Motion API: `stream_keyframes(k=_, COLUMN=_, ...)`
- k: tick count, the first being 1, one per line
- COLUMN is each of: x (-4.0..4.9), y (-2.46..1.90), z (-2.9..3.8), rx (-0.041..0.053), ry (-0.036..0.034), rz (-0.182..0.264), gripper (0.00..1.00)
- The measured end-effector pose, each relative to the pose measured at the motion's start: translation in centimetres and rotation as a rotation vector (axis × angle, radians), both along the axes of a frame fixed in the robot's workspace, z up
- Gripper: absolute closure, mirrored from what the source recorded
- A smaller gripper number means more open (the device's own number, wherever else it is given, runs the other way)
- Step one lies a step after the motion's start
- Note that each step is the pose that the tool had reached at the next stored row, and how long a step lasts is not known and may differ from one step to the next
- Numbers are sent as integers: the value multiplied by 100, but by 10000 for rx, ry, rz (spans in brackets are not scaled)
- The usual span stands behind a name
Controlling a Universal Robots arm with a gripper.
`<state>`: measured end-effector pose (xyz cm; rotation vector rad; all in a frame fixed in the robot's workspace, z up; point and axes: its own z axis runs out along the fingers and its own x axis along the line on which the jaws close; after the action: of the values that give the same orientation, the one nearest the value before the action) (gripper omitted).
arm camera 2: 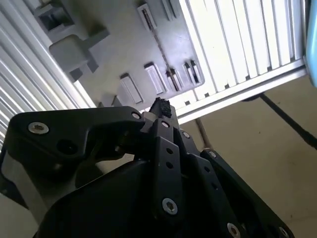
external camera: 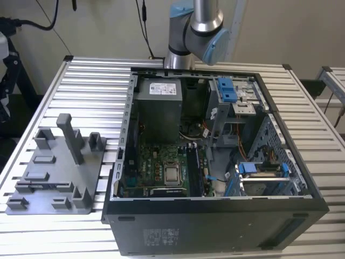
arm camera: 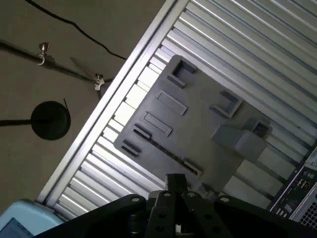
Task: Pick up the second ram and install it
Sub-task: 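Pick up the second ram and move it above second insertion slot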
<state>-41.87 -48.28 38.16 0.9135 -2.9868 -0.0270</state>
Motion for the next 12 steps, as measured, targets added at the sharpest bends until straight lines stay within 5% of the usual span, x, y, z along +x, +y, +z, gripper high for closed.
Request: stream_keyframes(k=12, x=0, y=0, z=-5, rx=-37, ry=-34, rz=2038, gripper=89)
